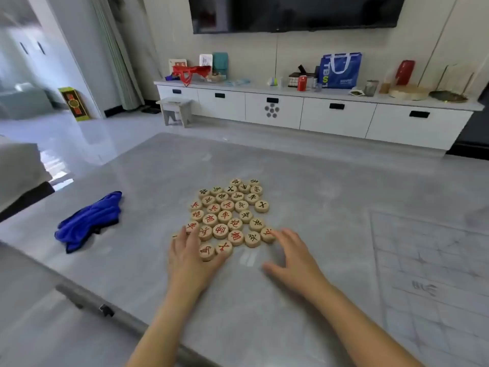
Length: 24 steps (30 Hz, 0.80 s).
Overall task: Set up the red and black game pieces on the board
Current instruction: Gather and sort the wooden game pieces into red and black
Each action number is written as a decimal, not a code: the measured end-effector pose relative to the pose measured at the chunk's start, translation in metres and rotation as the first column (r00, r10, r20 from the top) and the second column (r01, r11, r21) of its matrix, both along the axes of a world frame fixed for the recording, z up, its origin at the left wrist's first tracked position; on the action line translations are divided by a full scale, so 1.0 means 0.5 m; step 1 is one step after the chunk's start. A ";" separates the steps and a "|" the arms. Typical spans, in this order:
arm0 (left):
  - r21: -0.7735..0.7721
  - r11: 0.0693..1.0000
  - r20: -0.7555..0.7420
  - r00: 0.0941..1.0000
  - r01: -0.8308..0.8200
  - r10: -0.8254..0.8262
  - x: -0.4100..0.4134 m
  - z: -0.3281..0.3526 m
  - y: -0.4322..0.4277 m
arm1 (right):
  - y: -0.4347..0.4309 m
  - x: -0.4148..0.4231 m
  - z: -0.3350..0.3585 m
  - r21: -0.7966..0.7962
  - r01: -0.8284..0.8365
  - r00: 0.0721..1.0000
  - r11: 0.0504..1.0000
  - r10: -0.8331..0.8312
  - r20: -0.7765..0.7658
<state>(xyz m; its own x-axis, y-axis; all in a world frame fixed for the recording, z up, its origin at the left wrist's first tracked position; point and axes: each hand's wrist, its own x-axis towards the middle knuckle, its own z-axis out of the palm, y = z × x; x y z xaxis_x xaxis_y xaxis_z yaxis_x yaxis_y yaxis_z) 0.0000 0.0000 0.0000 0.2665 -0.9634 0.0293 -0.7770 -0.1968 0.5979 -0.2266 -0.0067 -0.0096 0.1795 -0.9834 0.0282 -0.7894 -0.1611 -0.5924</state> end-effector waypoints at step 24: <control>0.012 0.885 0.087 0.881 0.466 -0.465 -0.138 -0.019 0.019 | 0.082 -0.091 -0.035 -0.184 0.098 0.989 0.978 -0.117 -0.096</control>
